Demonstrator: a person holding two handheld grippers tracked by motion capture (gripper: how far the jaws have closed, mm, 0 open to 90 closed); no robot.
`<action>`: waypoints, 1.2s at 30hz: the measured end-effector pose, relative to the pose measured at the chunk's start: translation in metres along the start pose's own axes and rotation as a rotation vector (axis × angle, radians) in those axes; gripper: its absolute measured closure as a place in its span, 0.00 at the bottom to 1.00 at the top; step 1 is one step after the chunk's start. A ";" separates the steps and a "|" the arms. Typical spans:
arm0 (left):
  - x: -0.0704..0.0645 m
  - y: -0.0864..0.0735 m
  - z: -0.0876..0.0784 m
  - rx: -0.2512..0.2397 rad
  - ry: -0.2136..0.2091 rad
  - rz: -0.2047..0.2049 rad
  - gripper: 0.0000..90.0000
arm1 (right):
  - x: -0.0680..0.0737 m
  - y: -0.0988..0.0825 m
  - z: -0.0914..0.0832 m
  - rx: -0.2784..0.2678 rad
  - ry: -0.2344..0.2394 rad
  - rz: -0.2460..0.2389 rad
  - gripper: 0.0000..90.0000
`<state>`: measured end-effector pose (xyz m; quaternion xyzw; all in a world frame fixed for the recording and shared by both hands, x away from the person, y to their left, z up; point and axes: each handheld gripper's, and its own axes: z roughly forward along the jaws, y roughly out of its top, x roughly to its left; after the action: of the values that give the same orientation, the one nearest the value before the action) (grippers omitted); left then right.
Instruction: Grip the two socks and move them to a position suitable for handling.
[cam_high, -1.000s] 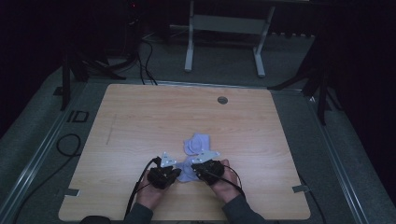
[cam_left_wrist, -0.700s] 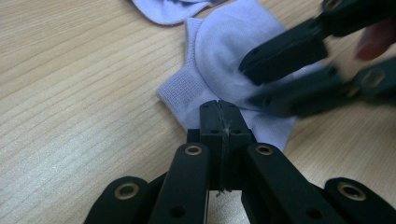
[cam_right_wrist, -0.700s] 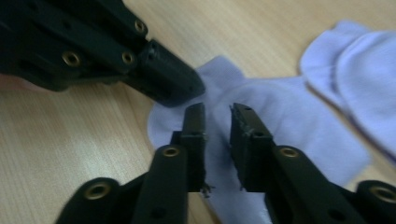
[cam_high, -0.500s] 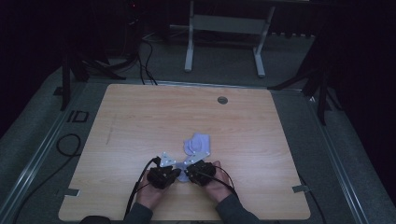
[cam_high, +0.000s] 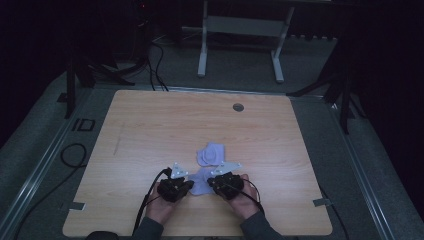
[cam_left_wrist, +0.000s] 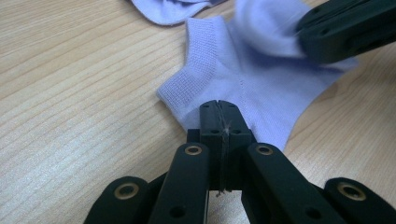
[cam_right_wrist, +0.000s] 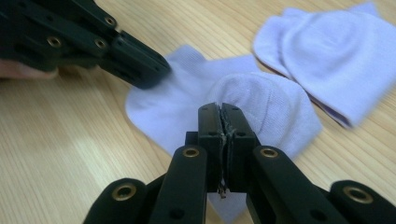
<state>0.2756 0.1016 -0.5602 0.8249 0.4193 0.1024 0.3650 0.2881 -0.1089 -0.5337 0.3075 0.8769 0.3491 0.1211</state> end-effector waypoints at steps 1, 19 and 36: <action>0.000 0.000 0.000 0.000 0.000 0.000 1.00 | -0.002 -0.003 -0.003 -0.005 -0.005 0.010 0.97; 0.000 0.001 0.001 -0.005 0.001 0.000 1.00 | -0.033 -0.039 -0.042 -0.027 -0.073 0.121 0.97; 0.001 0.000 0.001 -0.007 -0.006 0.002 0.99 | -0.049 -0.049 -0.066 -0.053 -0.125 0.176 0.91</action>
<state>0.2766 0.1019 -0.5607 0.8244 0.4171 0.1018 0.3689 0.2755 -0.2033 -0.5194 0.4012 0.8276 0.3617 0.1526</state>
